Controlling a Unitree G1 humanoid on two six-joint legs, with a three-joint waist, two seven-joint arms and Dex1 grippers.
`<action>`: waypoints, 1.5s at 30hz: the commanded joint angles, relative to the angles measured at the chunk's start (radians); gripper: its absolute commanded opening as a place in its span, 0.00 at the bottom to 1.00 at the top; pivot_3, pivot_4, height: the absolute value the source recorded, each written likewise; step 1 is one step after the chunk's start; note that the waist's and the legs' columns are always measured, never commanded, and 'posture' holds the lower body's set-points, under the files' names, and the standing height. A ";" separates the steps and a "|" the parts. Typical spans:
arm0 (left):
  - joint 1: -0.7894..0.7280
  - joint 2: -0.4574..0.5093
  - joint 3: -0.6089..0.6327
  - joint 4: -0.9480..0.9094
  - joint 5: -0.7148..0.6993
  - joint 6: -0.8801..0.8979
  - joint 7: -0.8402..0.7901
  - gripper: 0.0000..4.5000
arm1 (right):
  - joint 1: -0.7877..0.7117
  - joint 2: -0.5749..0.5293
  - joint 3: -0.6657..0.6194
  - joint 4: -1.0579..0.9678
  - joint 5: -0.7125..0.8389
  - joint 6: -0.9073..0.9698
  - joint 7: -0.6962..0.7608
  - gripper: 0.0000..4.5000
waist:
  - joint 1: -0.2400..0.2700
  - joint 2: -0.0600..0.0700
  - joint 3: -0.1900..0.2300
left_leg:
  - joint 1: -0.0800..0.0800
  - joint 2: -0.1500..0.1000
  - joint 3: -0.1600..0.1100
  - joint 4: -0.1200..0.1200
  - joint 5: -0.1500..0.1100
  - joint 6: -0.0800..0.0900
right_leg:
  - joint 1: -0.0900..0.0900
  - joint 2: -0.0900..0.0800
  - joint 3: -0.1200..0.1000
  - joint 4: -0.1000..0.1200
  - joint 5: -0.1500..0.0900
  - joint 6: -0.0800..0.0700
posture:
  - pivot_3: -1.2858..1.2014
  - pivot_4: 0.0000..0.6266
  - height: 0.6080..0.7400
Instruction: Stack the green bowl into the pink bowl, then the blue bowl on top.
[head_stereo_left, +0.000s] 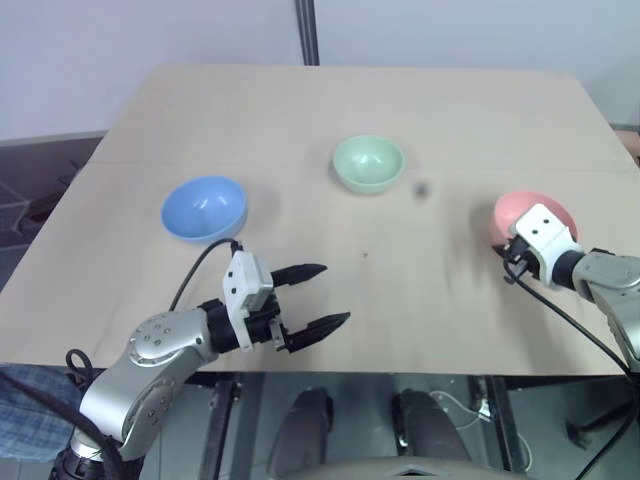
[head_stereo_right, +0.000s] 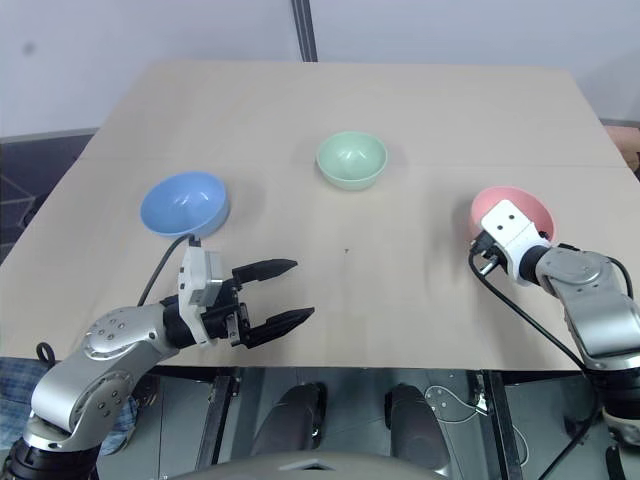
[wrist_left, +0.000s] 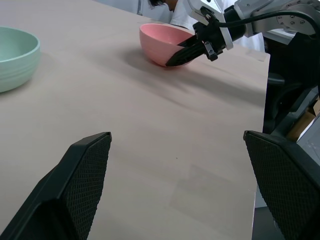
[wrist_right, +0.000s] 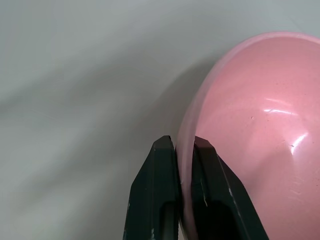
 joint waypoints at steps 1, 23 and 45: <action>0.006 0.000 0.008 -0.014 0.009 -0.033 -0.006 1.00 | -0.039 -0.016 0.074 -0.104 -0.017 -0.128 0.076 0.00 | -0.001 0.000 0.000 | 0.000 0.000 0.000 0.000 0.000 0.000 | 0.000 0.000 0.000 0.000 0.000 0.000 | 0.52 0.24 1.00; 0.005 -0.007 0.012 0.021 0.042 -0.050 -0.002 1.00 | -0.341 0.272 0.503 -0.040 -0.155 -0.274 0.255 0.34 | -0.017 0.000 0.001 | -0.001 0.000 -0.003 -0.002 0.000 0.000 | -0.001 -0.001 -0.003 0.000 0.000 0.000 | 0.52 0.24 1.00; -0.058 -0.092 0.149 0.068 -0.057 -0.033 0.143 1.00 | -0.546 0.283 0.150 0.160 0.143 -0.049 0.289 0.99 | -0.022 0.000 0.001 | 0.000 0.000 -0.003 -0.002 0.000 0.000 | -0.001 0.000 -0.003 0.001 0.000 0.000 | 0.52 0.24 1.00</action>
